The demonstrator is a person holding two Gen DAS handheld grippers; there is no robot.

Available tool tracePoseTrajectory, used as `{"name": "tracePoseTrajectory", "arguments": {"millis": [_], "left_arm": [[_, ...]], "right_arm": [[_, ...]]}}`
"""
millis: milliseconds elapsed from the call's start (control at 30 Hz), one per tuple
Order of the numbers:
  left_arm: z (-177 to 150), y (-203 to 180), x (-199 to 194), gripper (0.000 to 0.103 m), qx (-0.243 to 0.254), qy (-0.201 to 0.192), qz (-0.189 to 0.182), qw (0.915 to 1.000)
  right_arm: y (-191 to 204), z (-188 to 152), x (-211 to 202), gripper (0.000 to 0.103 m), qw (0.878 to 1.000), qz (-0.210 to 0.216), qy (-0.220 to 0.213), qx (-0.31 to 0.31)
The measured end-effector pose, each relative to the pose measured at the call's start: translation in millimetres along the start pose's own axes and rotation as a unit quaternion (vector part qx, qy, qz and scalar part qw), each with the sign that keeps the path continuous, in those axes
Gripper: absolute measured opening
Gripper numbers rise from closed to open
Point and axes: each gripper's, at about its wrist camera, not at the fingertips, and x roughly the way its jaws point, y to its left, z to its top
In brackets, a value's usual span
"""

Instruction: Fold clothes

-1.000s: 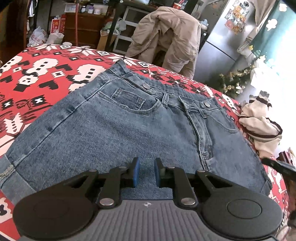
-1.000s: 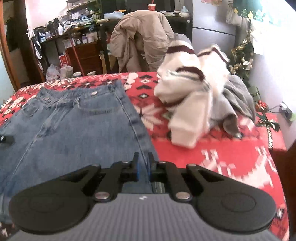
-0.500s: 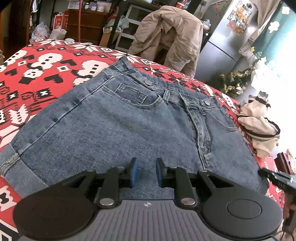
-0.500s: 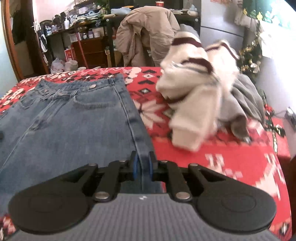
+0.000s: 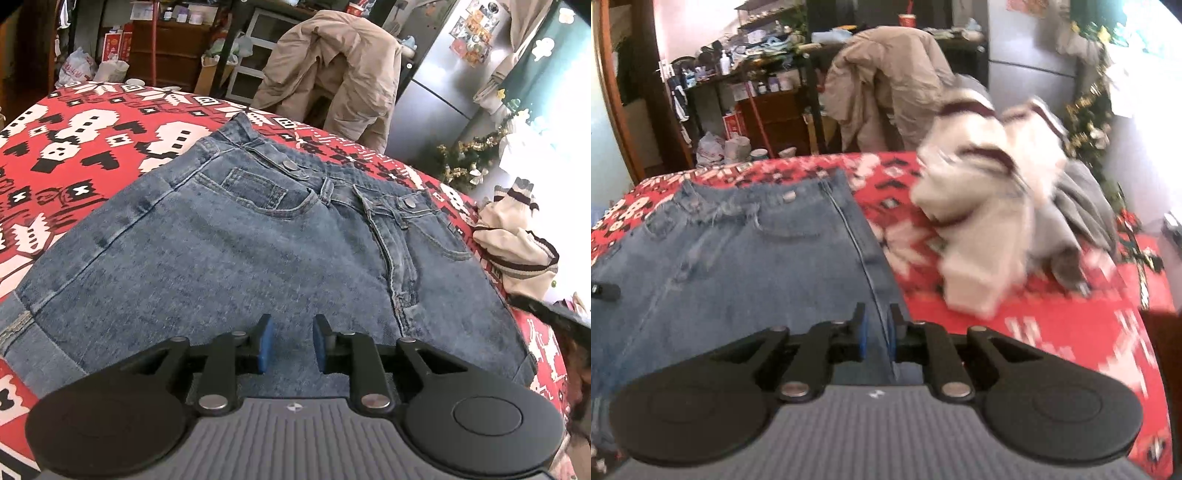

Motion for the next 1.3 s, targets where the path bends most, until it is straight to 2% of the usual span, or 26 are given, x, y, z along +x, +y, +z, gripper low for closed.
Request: {"name": "tracePoseTrajectory", "arguments": {"millis": [233, 533, 667, 800, 1000, 1100, 1200, 1300], "left_arm": [[10, 2, 8, 0.022, 0.007, -0.009, 0.008, 0.9999], [28, 11, 17, 0.021, -0.001, -0.021, 0.016, 0.9997], [28, 16, 16, 0.021, -0.008, -0.022, 0.017, 0.9996], [26, 21, 15, 0.021, -0.015, -0.023, 0.014, 0.9995], [25, 23, 14, 0.021, -0.016, -0.023, 0.009, 0.9996], [25, 24, 13, 0.021, -0.021, -0.023, 0.008, 0.9995], [24, 26, 12, 0.021, -0.024, -0.024, 0.006, 0.9994], [25, 26, 12, 0.021, -0.023, -0.022, 0.006, 0.9995]], "right_arm": [[9, 38, 75, 0.012, 1.0, 0.003, 0.013, -0.002], [25, 82, 133, 0.012, 1.0, 0.026, 0.008, -0.005], [35, 95, 159, 0.012, 1.0, 0.023, 0.008, -0.016], [34, 99, 166, 0.012, 0.999, 0.026, 0.012, -0.02], [20, 97, 165, 0.013, 0.999, 0.005, 0.006, 0.032], [14, 101, 163, 0.013, 0.999, 0.014, 0.0, 0.053], [22, 103, 153, 0.013, 0.998, 0.052, -0.012, 0.035], [25, 104, 160, 0.013, 0.999, 0.032, 0.003, 0.018]]}}
